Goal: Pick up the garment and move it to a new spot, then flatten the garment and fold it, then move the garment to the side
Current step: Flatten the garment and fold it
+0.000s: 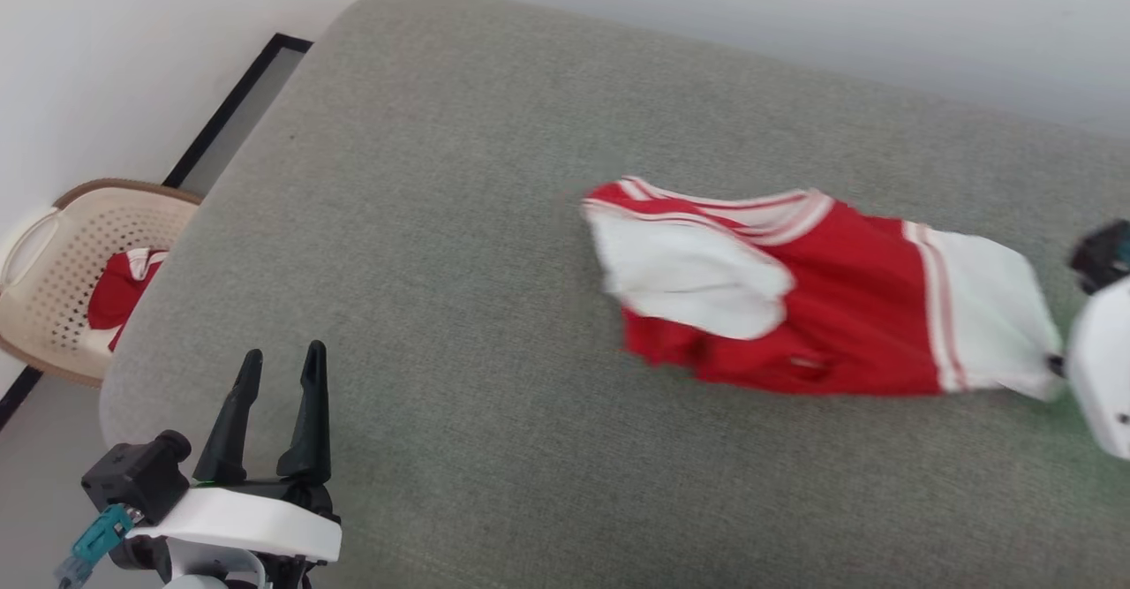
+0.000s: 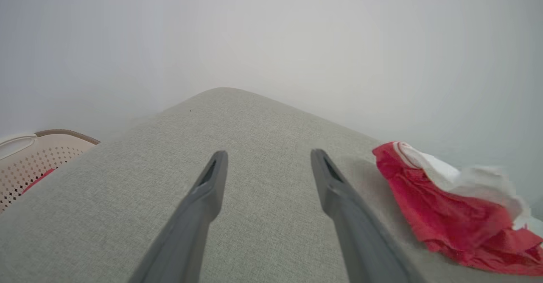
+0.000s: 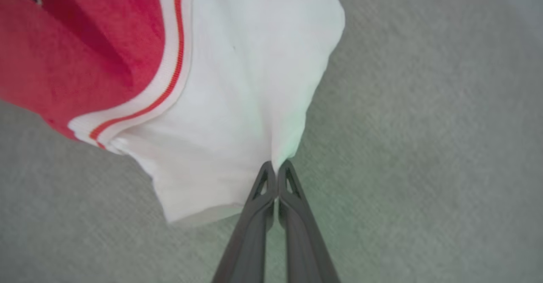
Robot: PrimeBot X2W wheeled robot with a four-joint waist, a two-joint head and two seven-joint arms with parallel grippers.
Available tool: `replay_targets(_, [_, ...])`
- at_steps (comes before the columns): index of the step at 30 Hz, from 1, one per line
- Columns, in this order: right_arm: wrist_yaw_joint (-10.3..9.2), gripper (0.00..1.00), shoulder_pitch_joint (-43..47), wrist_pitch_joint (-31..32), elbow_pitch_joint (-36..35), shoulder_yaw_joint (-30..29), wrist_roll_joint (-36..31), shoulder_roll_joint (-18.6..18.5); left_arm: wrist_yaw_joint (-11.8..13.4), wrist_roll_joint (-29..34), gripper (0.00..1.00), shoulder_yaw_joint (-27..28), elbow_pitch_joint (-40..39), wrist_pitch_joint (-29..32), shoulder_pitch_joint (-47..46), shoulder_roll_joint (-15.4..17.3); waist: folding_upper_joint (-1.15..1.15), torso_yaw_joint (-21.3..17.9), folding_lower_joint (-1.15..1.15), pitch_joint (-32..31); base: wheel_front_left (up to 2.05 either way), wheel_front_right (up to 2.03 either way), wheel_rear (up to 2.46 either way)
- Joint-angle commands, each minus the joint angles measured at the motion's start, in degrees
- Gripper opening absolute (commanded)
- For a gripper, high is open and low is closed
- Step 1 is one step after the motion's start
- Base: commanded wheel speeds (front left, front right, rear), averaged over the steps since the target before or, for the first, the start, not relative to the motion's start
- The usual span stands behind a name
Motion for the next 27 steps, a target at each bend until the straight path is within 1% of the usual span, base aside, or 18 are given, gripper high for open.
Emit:
replay_targets(1, [-0.29, 0.0, 1.4, 0.45, -0.27, -0.73, 0.49, -0.48, -0.2, -0.17, 1.0, -0.04, -0.06, -0.31, 0.49, 0.16, 0.0, -0.39, 0.0, -0.11, 0.0, 0.0, 0.0])
replay_targets(4, [-0.29, 0.0, 6.36, 2.4, -1.29, -4.37, 1.54, -2.27, -0.2, -0.21, 1.0, -0.05, 0.03, -0.31, 0.37, 0.59, 0.0, -1.1, 0.0, -0.03, 0.0, 0.0, 0.0])
replay_targets(6, [-0.29, 0.0, 9.15, 2.48, -1.27, -6.94, 1.34, -2.06, -0.21, -0.14, 1.0, 0.05, -0.06, -0.31, 0.11, 0.77, 0.0, -1.54, 0.0, 0.18, 0.0, 0.0, 0.0])
replay_targets(8, [-0.29, 0.0, 11.89, 1.79, -0.84, -9.01, 0.39, -0.32, -0.21, -0.17, 1.0, 0.23, 0.02, -0.31, -0.16, 0.82, 0.0, -1.98, 0.0, 0.41, 0.0, 0.0, 0.0])
replay_targets(11, [-0.15, 0.0, 14.38, -0.02, 0.93, -12.29, -1.29, 3.36, -0.21, -0.25, 1.0, 0.21, 0.24, -0.31, -0.68, 0.83, 0.0, -2.51, 0.0, 0.81, 0.0, 0.0, 0.0])
replay_targets(12, [-0.15, 0.02, 14.87, -0.58, 1.45, -13.2, -1.97, 4.71, -0.21, -0.18, 1.0, -0.08, 0.38, -0.31, -0.92, 1.05, 0.0, -2.69, 0.0, 0.91, 0.0, 0.0, 0.0])
replay_targets(13, [-0.15, 0.2, 15.18, -1.12, 1.96, -14.12, -2.74, 5.86, -0.21, -0.31, 1.0, -0.18, 0.49, -0.31, -1.22, 1.14, 0.0, -2.85, 0.0, 0.97, 0.0, 0.0, 0.0])
replay_targets(14, [-0.15, 0.66, 15.27, -1.42, 2.47, -14.96, -3.66, 6.79, -0.21, -0.52, 1.0, -0.28, 0.61, -0.31, -1.45, 1.32, 0.0, -3.02, 0.0, 1.0, 0.0, 0.0, 0.0])
replay_targets(15, [-0.15, 1.0, 15.36, -1.57, 2.88, -15.7, -4.35, 7.71, -0.21, -0.38, 1.0, -0.56, 0.69, -0.31, -1.71, 1.73, 0.0, -3.27, 0.0, 1.0, 0.0, 0.0, 0.0])
replay_targets(19, [-0.15, 1.0, 15.26, -1.33, 2.21, -18.88, -6.82, 9.98, -0.21, -1.03, 1.0, -1.3, 0.8, -0.31, -2.84, 3.5, 0.0, -4.74, 0.0, 0.95, 0.0, 0.0, 0.0])
replay_targets(23, [-0.15, 1.0, 14.89, -1.72, -0.95, -22.92, -9.16, 10.72, -0.21, -2.53, 1.0, -3.1, 1.21, -0.27, -4.39, 5.78, 0.0, -6.73, 0.0, 0.76, 0.0, 0.0, 0.0])
replay_targets(27, [-0.16, 1.0, 15.96, -3.24, -5.02, -27.99, -11.43, 12.18, -0.21, -5.06, 1.0, -6.23, -0.2, 2.97, -6.93, 9.12, 0.0, -8.89, 0.0, 0.43, 0.0, 0.0, 0.0])
